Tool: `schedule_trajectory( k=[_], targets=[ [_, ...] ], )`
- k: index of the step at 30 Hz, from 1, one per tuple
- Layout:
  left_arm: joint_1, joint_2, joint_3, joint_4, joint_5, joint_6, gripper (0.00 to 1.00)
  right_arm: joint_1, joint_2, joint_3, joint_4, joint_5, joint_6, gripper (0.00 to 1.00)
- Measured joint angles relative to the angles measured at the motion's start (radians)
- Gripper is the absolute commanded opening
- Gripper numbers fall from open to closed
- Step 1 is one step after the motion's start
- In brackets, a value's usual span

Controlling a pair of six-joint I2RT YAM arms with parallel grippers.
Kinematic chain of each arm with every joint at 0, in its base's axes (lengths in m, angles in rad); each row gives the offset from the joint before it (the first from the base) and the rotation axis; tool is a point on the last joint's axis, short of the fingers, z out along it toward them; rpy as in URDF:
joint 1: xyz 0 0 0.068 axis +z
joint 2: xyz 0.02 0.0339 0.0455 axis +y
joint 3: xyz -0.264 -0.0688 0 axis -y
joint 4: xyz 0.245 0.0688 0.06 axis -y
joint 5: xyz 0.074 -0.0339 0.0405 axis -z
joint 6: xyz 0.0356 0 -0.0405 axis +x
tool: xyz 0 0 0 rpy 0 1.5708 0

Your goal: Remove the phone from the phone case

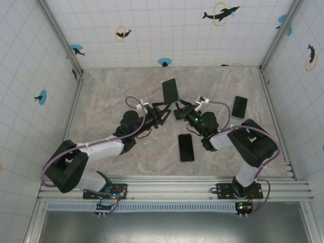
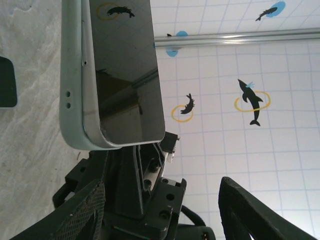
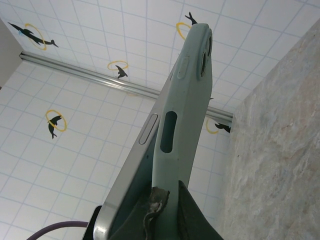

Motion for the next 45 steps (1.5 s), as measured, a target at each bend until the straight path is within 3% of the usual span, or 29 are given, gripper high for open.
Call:
schedule_trajectory(
  k=[21,31,45],
  targets=[
    [-0.008,0.1,0.052,0.09,-0.023,-0.071,0.54,0.006,0.019,0.0,0.065,0.001,-0.02,0.0],
    [-0.009,0.1,0.055,0.085,-0.023,-0.078,0.44,0.006,0.022,0.0,0.073,-0.001,-0.02,0.0],
    [-0.017,0.103,0.038,0.101,-0.028,-0.082,0.47,-0.008,0.032,0.0,0.072,-0.015,-0.016,0.0]
  ],
)
